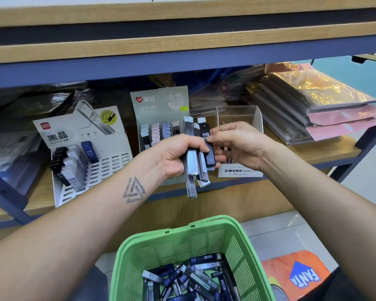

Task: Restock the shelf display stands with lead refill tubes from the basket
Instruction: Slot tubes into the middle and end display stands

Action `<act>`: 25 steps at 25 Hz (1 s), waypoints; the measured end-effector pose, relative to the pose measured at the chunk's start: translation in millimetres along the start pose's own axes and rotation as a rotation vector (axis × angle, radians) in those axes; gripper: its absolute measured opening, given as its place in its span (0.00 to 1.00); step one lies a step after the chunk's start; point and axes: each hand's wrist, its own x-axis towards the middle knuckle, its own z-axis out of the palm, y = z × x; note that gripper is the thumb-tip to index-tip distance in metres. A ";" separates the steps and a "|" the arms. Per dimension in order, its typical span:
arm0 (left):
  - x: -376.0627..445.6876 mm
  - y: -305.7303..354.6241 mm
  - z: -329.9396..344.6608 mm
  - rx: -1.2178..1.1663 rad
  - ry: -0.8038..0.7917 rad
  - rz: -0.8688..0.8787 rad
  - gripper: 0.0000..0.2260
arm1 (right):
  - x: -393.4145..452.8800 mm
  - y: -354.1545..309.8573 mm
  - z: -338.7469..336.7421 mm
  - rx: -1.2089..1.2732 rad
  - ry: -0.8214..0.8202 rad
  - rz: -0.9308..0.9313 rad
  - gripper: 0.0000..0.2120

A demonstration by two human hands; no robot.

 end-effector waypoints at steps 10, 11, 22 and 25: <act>-1.6 5.9 -6.0 -0.019 0.120 0.003 0.09 | 0.5 -8.2 -4.4 0.076 0.184 -0.065 0.13; -1.0 6.4 -7.0 -0.010 0.122 -0.005 0.09 | -0.5 -9.1 -8.7 0.039 0.208 -0.097 0.16; -43.6 35.9 -39.8 0.005 0.100 0.057 0.03 | 10.9 -20.3 36.7 -0.250 0.119 -0.337 0.13; -69.7 49.6 -70.0 -0.037 0.185 0.094 0.04 | 24.0 -21.9 81.2 -0.268 0.073 -0.366 0.09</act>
